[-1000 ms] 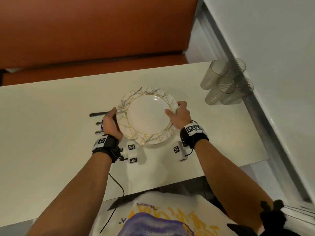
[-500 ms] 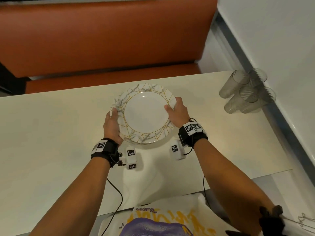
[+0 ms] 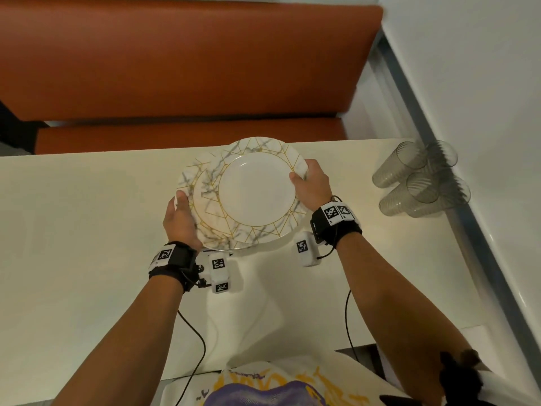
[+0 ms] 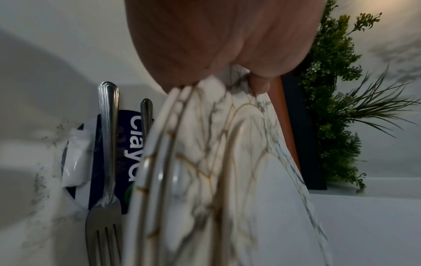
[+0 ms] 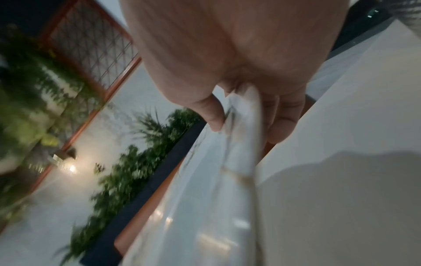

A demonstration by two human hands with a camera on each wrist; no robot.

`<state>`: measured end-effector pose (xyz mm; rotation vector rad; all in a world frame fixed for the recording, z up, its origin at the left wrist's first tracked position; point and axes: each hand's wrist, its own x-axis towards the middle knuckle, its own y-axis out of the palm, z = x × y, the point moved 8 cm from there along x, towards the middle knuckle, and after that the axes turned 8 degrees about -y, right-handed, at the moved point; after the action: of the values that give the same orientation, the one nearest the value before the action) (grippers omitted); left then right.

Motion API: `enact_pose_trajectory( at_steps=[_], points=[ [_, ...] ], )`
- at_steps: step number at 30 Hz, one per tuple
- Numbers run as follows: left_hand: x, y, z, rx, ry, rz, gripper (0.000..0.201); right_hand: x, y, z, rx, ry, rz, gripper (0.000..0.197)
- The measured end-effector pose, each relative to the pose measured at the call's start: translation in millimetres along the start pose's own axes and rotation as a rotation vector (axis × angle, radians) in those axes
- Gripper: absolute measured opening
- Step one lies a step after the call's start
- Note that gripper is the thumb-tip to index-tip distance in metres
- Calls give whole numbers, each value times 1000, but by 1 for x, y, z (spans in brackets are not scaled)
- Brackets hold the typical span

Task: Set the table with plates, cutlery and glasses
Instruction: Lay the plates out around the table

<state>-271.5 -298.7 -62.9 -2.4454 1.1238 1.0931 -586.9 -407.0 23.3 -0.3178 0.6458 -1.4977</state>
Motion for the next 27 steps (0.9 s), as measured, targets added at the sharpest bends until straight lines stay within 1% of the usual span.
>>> enact_pose_trajectory(
  at_steps=[3, 7, 8, 10, 13, 15, 19, 24, 27],
  points=[
    [-8, -5, -6, -21, 46, -88, 56, 19, -25, -16, 118, 42, -68, 34],
    [-10, -20, -17, -92, 127, -176, 50, 37, -61, -53, 213, 109, -241, 30],
    [-8, -26, -17, -105, 145, -201, 50, 39, -68, -65, 231, 135, -285, 31],
    [-9, -35, -18, -126, 174, -254, 58, 41, -78, -87, 261, 182, -350, 34],
    [-13, -45, -20, -122, 208, -321, 64, 39, -85, -119, 251, 257, -408, 36],
    [-13, -52, -20, -127, 221, -352, 62, 35, -82, -138, 242, 301, -416, 36],
    [-14, -57, -22, -121, 251, -379, 46, 26, -69, -165, 184, 369, -388, 35],
    [-14, -54, -19, -121, 243, -378, 34, 19, -56, -176, 140, 377, -365, 36],
    [-15, -49, -18, -128, 231, -367, 27, 15, -54, -184, 93, 416, -349, 41]
  ],
)
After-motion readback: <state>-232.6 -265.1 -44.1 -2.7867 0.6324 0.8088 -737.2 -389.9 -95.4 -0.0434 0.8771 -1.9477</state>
